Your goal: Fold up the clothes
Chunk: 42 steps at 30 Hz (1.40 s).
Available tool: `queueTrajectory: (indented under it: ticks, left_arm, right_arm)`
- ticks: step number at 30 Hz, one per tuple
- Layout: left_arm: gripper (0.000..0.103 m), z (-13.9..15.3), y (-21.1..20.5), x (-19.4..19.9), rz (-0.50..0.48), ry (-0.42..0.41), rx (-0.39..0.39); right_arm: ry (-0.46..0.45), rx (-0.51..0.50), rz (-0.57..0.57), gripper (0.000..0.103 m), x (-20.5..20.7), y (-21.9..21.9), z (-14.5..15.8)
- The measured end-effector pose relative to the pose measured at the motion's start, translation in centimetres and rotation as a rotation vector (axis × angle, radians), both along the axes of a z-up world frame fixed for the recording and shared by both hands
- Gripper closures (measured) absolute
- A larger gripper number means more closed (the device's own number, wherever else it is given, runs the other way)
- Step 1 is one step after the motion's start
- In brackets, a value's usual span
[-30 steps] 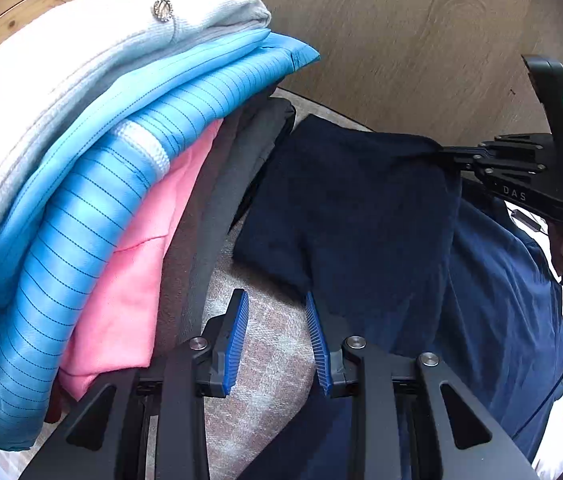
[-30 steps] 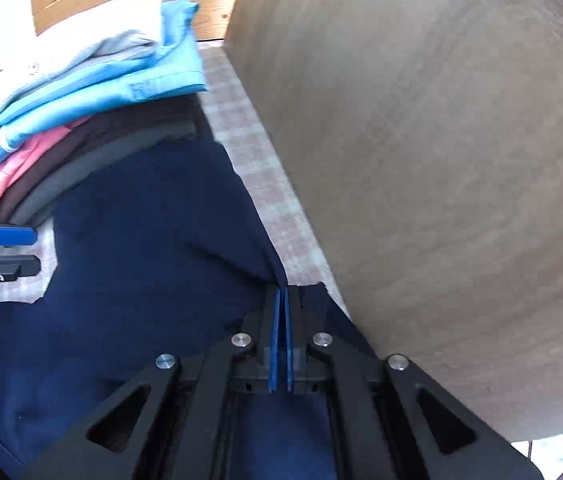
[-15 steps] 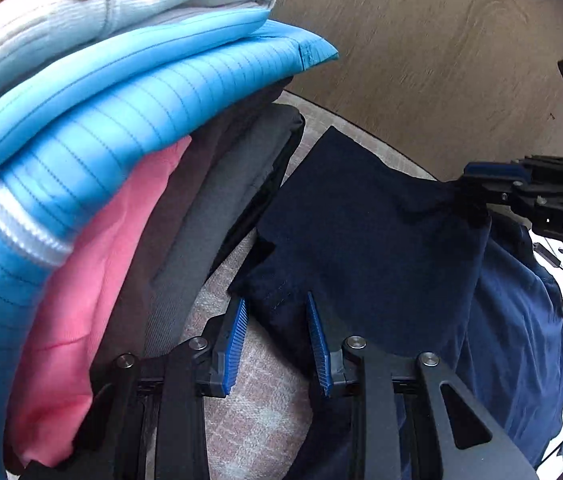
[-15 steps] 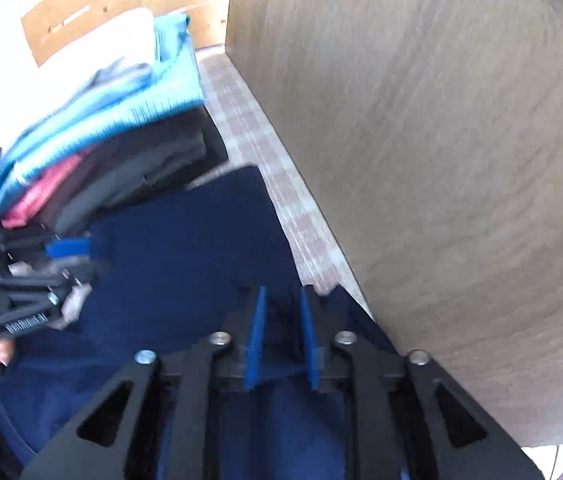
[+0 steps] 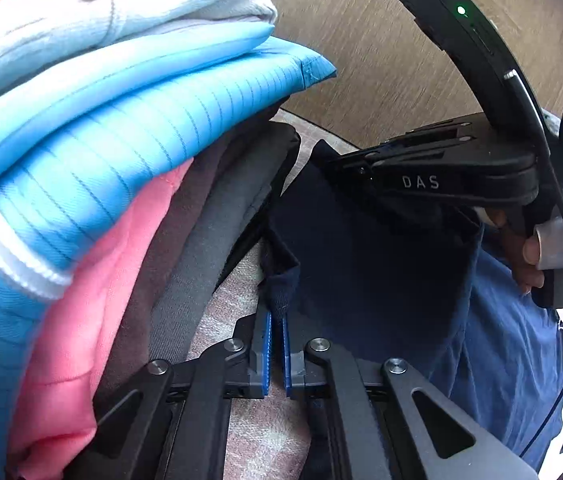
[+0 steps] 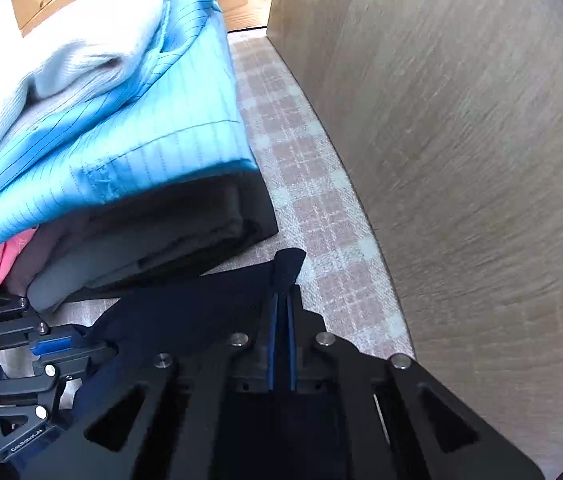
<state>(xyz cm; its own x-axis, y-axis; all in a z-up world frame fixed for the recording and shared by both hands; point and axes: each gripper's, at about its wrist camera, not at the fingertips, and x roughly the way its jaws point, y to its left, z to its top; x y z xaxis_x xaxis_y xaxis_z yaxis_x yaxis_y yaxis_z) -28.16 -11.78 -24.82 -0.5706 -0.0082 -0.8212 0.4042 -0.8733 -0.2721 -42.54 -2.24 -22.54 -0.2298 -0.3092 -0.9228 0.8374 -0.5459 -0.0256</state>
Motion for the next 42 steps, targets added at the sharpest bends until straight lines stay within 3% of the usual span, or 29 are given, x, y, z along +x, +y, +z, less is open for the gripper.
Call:
queueTrajectory:
  ticks: [2, 5, 9, 13, 18, 28, 31, 33, 34, 36, 37, 39, 42]
  left_arm:
    - [0.100, 2.3, 0.0, 1.0, 0.011, 0.059, -0.001]
    - [0.100, 6.4, 0.5, 3.0, 0.013, 0.154, -0.084]
    - [0.100, 8.7, 1.2, 4.1, 0.037, 0.177, -0.179]
    - [0.100, 7.3, 1.4, 3.1, 0.023, 0.133, -0.230]
    - [0.100, 6.3, 2.9, 2.4, -0.046, 0.137, -0.253]
    - [0.100, 10.1, 6.9, 1.2, -0.279, 0.185, -0.270]
    - [0.099, 9.9, 10.3, 1.0, -0.426, 0.139, -0.166]
    - [0.076, 8.8, 12.8, 2.9, -0.499, 0.079, -0.082]
    - [0.075, 8.2, 14.0, 3.9, -0.532, 0.050, -0.043]
    - [0.077, 8.9, 10.9, 8.6, -0.528, 0.025, -0.068]
    - [0.078, 9.1, 9.5, 9.5, -0.518, 0.021, -0.076]
    - [0.077, 9.3, 7.1, 10.2, -0.497, 0.016, -0.085]
    - [0.077, 8.9, 5.1, 11.0, -0.471, 0.003, -0.123]
  right_arm:
    - [0.034, -0.044, 0.015, 0.099, 0.9, 0.0, 2.2]
    - [0.069, -0.157, 0.020, 0.099, 1.6, 0.1, 6.4]
    - [0.094, -0.262, 0.039, 0.099, 1.4, -1.0, 9.7]
    - [0.105, -0.231, 0.035, 0.099, 1.6, -3.4, 7.5]
    - [0.095, -0.229, 0.001, 0.099, 1.8, -2.2, 5.7]
    - [0.206, -0.310, -0.117, 0.099, 6.4, 6.0, 9.4]
    - [0.222, -0.270, -0.192, 0.099, 8.9, 10.3, 8.5]
    - [0.210, -0.142, -0.273, 0.098, 10.4, 13.6, 6.0]
    - [0.173, -0.062, -0.307, 0.098, 10.3, 14.2, 3.8]
    - [0.123, 0.050, -0.383, 0.096, 11.5, 17.7, 1.6]
    - [0.106, 0.057, -0.406, 0.094, 12.3, 19.2, 1.5]
    - [0.102, 0.003, -0.444, 0.093, 13.7, 21.7, 2.7]
    - [0.116, -0.058, -0.472, 0.082, 13.5, 22.0, 4.3]
